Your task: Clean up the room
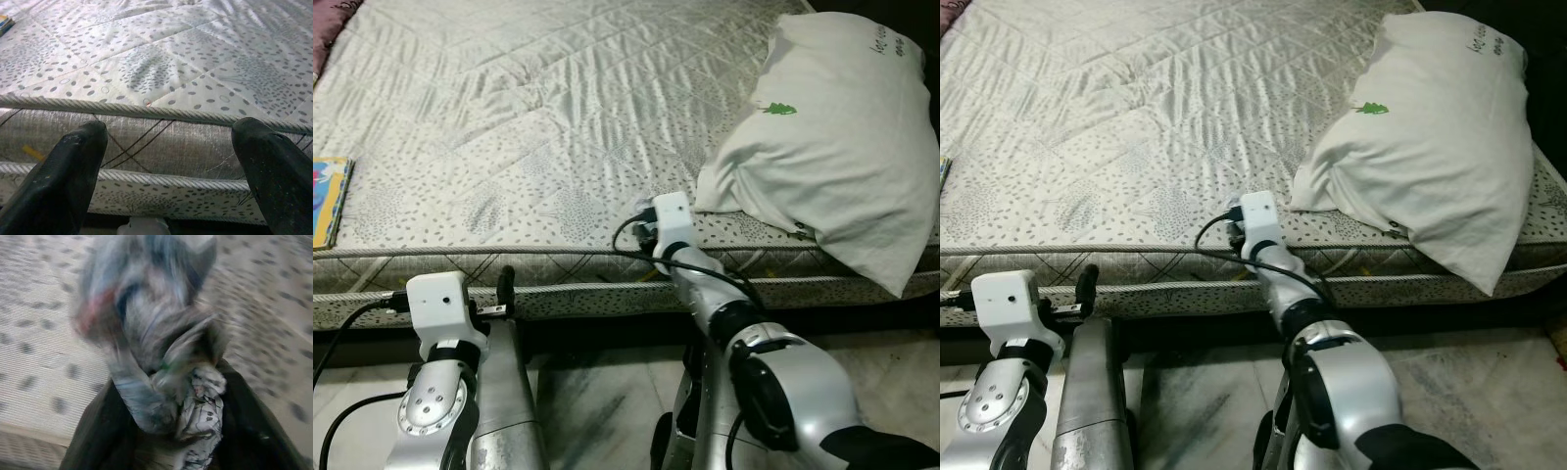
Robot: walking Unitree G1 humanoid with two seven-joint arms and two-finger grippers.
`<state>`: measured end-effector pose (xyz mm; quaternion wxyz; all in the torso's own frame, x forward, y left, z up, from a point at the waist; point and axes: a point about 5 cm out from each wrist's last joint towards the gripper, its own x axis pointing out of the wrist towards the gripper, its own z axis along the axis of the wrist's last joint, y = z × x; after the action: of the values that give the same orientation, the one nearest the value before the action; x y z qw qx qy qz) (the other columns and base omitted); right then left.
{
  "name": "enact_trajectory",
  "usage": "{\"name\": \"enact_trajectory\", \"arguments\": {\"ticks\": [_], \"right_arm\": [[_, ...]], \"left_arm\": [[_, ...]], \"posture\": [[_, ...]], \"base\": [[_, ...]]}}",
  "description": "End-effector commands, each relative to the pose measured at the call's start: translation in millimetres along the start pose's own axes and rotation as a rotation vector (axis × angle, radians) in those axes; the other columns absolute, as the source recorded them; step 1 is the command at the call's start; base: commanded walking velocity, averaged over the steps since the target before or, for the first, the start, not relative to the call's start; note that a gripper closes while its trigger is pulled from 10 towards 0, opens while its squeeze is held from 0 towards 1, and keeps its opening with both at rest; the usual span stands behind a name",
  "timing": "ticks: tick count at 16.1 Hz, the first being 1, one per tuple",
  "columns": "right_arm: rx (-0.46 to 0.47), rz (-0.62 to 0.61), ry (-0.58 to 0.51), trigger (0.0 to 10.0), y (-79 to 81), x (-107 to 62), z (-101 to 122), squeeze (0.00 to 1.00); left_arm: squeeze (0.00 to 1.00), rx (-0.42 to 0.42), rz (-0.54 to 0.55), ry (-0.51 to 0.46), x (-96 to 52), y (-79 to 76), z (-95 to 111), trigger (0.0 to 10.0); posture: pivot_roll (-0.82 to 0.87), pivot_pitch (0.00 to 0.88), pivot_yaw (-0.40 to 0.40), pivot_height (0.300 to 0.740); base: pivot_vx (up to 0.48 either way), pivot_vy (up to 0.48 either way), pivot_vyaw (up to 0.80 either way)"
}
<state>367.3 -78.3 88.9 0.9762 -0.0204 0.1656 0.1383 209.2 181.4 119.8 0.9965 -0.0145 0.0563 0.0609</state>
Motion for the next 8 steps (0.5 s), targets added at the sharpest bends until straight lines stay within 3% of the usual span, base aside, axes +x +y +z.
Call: {"name": "enact_trajectory", "arguments": {"ticks": [1, 4, 8], "right_arm": [[0.037, -0.02, 0.025, 0.0, -10.4, -3.5, -11, 0.0], [0.047, -0.003, -0.023, 0.0, -24.9, -9.4, -11, 0.0], [0.033, 0.051, -0.123, 0.0, -26.5, -28.9, -14, 0.0]], "left_arm": [[0.0, 0.0, -0.008, 0.012, 1.0, -1.1, -4, 10.0], [0.0, -0.012, -0.025, 0.013, 5.9, -2.8, -7, 10.0], [0.0, 0.0, -0.061, 0.014, 12.3, -5.1, -10, 10.0]], "posture": [[0.19, 0.078, -0.101, 0.471], [0.17, 0.046, -0.076, 0.471], [0.12, 0.02, -0.06, 0.471]], "base": [[0.0, 0.0, 0.0], [0.0, 0.0, 0.0], [0.0, 0.0, 0.0]]}}
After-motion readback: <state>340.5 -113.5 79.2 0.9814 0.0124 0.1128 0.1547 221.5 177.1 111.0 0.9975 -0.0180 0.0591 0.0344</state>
